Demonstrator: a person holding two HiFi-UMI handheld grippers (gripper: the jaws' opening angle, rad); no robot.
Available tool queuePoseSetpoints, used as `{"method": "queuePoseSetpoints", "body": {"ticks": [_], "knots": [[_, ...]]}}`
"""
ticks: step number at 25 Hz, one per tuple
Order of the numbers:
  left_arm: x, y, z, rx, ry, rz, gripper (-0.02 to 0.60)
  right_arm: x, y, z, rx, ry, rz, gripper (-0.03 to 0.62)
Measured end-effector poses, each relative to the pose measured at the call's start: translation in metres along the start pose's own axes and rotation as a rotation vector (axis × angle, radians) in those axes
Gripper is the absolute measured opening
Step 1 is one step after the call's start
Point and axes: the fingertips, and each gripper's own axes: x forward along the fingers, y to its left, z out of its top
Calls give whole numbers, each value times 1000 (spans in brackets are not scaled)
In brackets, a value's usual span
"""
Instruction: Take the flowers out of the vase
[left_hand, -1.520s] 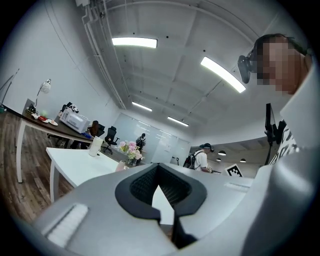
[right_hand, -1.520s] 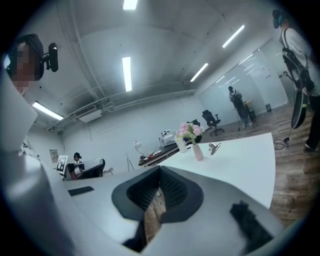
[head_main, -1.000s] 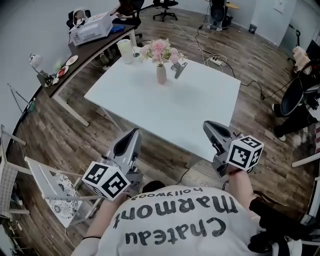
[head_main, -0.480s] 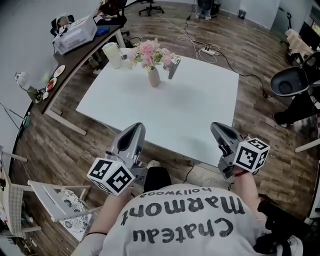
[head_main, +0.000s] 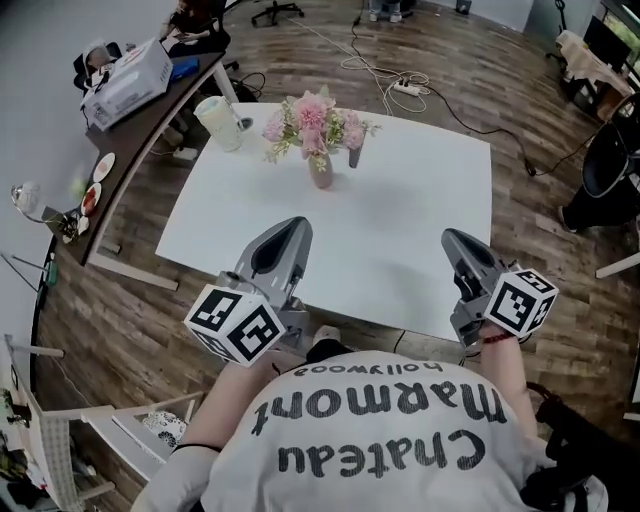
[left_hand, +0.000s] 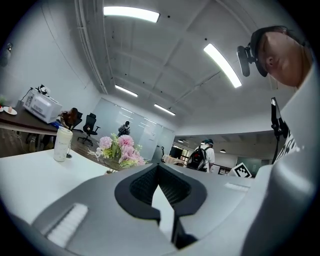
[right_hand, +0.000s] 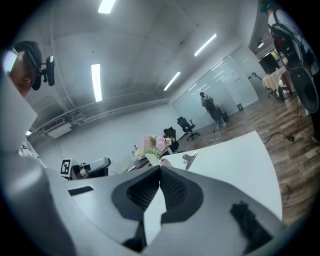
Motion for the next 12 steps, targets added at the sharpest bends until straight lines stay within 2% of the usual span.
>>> {"method": "queuePoseSetpoints", "body": {"ticks": [3,5,9,12], "knots": [[14,24,6,17,28,-34,9,19,1,5,8,-16,-40,15],[24,42,8,33,51,-52,32,31,-2,6,17,-33,-74,14],[47,77,-1,59,110,-86,127,48,-4,3,29,-54,-142,15],[66,110,-22,91,177,-82,185,56,-6,0,40,-64,-209,14]]}}
